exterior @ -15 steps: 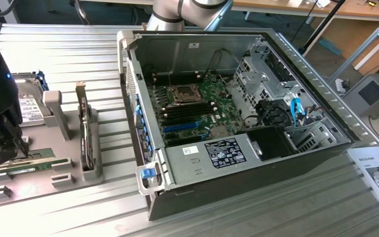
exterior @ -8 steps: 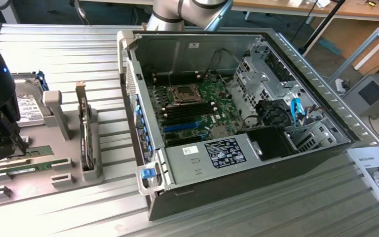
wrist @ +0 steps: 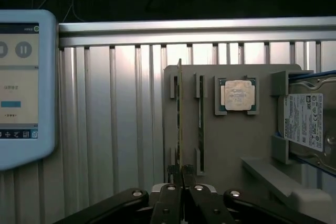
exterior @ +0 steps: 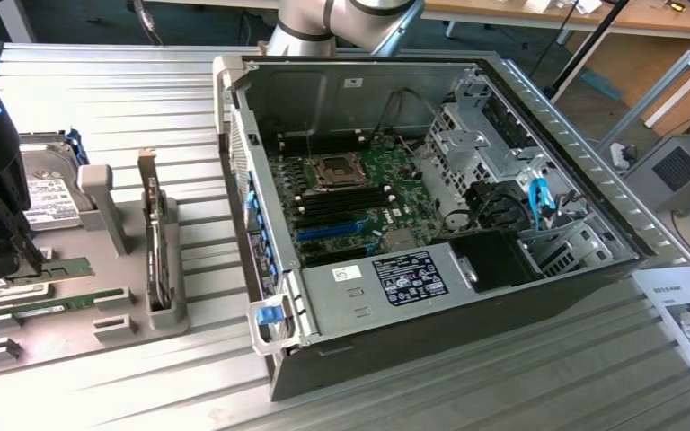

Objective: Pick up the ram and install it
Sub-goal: 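Pick up the ram and move it above insertion slot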

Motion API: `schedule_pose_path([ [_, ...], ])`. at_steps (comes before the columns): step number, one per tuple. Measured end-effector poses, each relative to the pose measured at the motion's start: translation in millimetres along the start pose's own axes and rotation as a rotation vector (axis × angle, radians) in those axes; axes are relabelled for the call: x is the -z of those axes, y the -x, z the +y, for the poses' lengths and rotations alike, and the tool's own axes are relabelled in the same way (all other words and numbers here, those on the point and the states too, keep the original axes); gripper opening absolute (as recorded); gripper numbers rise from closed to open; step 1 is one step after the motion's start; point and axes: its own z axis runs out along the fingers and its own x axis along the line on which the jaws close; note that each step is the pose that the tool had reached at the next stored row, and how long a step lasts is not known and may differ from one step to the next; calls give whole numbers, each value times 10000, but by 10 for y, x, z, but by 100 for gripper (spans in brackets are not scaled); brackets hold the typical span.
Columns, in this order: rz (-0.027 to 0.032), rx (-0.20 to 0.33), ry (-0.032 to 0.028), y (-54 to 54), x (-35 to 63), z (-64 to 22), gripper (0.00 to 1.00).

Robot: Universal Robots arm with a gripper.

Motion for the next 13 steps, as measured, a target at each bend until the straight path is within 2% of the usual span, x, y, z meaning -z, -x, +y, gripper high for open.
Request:
schedule_pose_path([
  [13, 2, 0, 0, -3, 206, 4, 12],
])
